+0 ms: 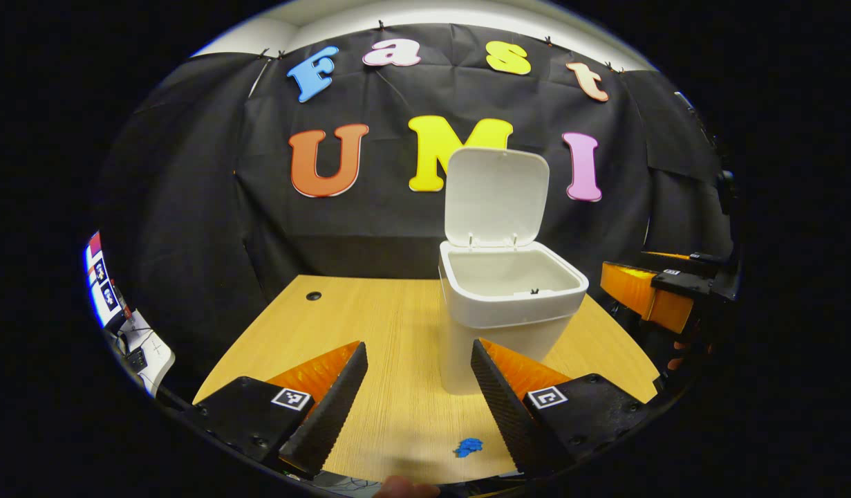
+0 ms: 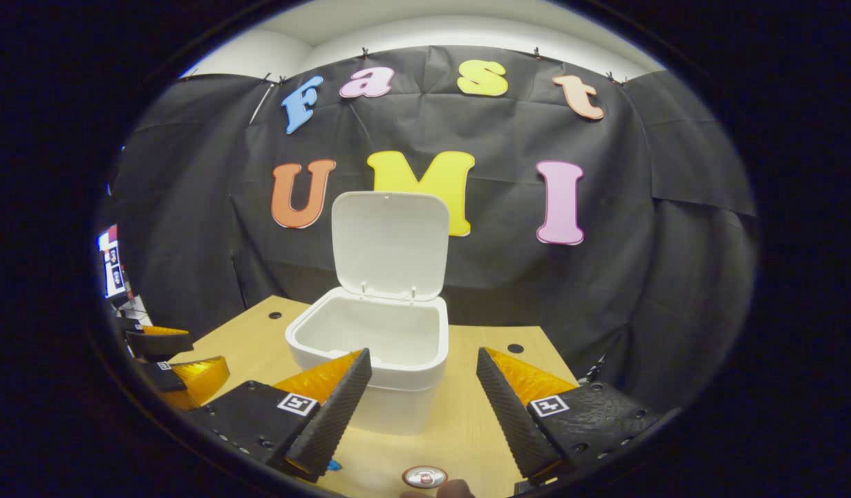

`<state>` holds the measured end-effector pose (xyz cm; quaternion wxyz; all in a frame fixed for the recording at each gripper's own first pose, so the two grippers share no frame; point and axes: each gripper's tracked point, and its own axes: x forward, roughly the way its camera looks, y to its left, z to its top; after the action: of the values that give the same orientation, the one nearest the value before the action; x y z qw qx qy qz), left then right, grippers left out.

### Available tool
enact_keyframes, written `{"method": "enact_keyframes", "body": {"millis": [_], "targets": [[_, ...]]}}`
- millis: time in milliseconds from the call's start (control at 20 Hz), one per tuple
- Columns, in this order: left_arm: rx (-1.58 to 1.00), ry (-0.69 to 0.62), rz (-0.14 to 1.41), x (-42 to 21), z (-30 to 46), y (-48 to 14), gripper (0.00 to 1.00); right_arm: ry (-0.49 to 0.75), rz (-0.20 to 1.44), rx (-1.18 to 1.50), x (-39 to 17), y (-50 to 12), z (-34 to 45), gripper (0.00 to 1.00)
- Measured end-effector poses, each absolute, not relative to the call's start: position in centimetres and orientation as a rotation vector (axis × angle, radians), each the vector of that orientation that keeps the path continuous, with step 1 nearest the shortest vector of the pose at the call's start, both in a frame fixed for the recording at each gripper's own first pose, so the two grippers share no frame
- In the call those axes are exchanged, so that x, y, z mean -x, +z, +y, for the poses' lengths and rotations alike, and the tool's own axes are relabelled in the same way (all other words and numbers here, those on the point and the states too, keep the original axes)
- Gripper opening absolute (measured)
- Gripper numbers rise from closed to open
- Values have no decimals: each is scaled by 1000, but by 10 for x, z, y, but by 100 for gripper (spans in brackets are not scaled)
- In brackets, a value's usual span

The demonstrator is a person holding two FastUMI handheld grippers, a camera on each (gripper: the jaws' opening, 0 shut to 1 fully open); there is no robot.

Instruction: Press the lid of the desktop garbage bin to open it, pick up the crumpled paper on the desktop and throw it into the bin, then pick up the pop can on the desktop and drop it into the bin, and finally close the garbage bin lid.

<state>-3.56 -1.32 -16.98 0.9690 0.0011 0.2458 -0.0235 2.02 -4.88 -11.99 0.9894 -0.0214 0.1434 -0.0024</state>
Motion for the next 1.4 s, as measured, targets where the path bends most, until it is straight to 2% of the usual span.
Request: {"method": "enact_keyframes", "body": {"millis": [200,300,350,750,800,1050,1100,1400], "targets": [[30,-113,664,54,-38,-215,98,-23,356,38,-9,-149,-65,98],[40,-130,750,66,-47,-234,98,-22,395,21,-2,-161,-66,95],[41,-133,786,71,-49,-243,98,-19,405,16,1,-166,-65,98],[79,-143,1039,113,-74,-318,98,-1,525,27,29,-220,-72,96],[93,-138,1062,116,-79,-328,98,-3,545,17,33,-227,-74,98],[130,-115,1176,128,-94,-380,98,-10,635,6,51,-260,-86,96],[124,-117,1183,126,-96,-386,98,-9,649,-2,54,-264,-86,98],[70,-121,1193,119,-87,-402,98,-4,695,-15,64,-277,-88,96]]}}
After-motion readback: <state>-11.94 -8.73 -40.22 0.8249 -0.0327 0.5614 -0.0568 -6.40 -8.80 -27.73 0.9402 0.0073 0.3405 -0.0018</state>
